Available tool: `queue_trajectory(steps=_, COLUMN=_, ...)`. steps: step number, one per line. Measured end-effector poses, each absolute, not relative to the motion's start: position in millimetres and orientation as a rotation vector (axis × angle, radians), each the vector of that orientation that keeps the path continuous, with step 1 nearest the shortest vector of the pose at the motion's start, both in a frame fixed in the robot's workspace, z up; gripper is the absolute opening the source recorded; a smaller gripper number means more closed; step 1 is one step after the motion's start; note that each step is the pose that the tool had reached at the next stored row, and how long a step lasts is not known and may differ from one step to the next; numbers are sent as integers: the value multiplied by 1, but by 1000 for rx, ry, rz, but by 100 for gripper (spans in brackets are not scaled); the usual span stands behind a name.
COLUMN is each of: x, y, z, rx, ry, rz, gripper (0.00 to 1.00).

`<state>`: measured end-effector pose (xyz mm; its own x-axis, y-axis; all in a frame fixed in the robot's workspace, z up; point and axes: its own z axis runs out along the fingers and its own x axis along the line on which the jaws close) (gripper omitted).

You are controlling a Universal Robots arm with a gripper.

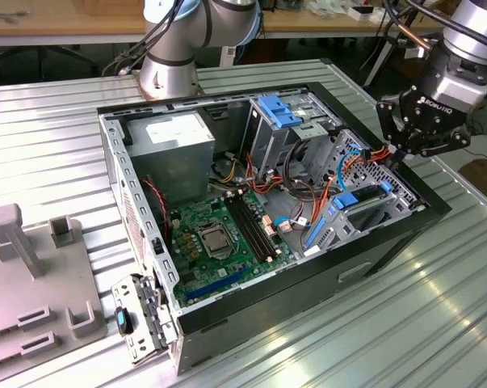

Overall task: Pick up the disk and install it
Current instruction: 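Insert the first disk wire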

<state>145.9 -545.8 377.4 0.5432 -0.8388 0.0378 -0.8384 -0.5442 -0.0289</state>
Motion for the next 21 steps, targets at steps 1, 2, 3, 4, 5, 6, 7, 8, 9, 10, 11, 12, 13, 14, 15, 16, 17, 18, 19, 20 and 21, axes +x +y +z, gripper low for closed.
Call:
queue_trajectory(steps=1, x=146, y=-546, z=377, rx=-2772, ry=1459, rz=-74, gripper=11)
queue_trajectory(steps=2, x=146, y=-546, z=377, rx=-2793, ry=1417, rz=-73, gripper=11)
queue_trajectory(steps=3, x=146, y=-546, z=377, rx=-2804, ry=1394, rz=-73, gripper=11)
queue_trajectory(steps=4, x=146, y=-546, z=377, rx=-2818, ry=1364, rz=-73, gripper=11)
queue_trajectory(steps=5, x=147, y=-546, z=377, rx=-2825, ry=1349, rz=-73, gripper=11)
queue_trajectory(steps=6, x=148, y=-546, z=377, rx=-2834, ry=1331, rz=-73, gripper=11)
queue_trajectory(steps=7, x=148, y=-546, z=377, rx=-2840, ry=1318, rz=-73, gripper=11)
queue_trajectory(steps=8, x=149, y=-546, z=377, rx=-2851, ry=1293, rz=-73, gripper=11)
queue_trajectory(steps=9, x=150, y=-546, z=377, rx=-2857, ry=1278, rz=-73, gripper=11)
queue_trajectory(steps=10, x=151, y=-546, z=377, rx=-2863, ry=1264, rz=-72, gripper=11)
queue_trajectory(steps=11, x=153, y=-545, z=377, rx=-2869, ry=1249, rz=-72, gripper=11)
queue_trajectory(steps=12, x=154, y=-545, z=377, rx=-2874, ry=1238, rz=-72, gripper=11)
queue_trajectory(steps=13, x=157, y=-544, z=377, rx=-2879, ry=1226, rz=-72, gripper=11)
queue_trajectory(steps=14, x=158, y=-543, z=377, rx=-2882, ry=1219, rz=-72, gripper=11)
queue_trajectory(steps=15, x=159, y=-542, z=377, rx=-2883, ry=1216, rz=-72, gripper=11)
queue_trajectory(steps=16, x=161, y=-540, z=377, rx=-2885, ry=1211, rz=-72, gripper=11)
queue_trajectory(steps=17, x=161, y=-539, z=377, rx=-2886, ry=1208, rz=-72, gripper=11)
queue_trajectory(steps=18, x=162, y=-536, z=377, rx=-2888, ry=1203, rz=-72, gripper=11)
queue_trajectory(steps=19, x=163, y=-535, z=377, rx=-2890, ry=1199, rz=-72, gripper=11)
queue_trajectory(steps=20, x=163, y=-533, z=377, rx=-2894, ry=1189, rz=-72, gripper=11)
queue_trajectory(steps=21, x=163, y=-532, z=377, rx=-2899, ry=1176, rz=-72, gripper=11)
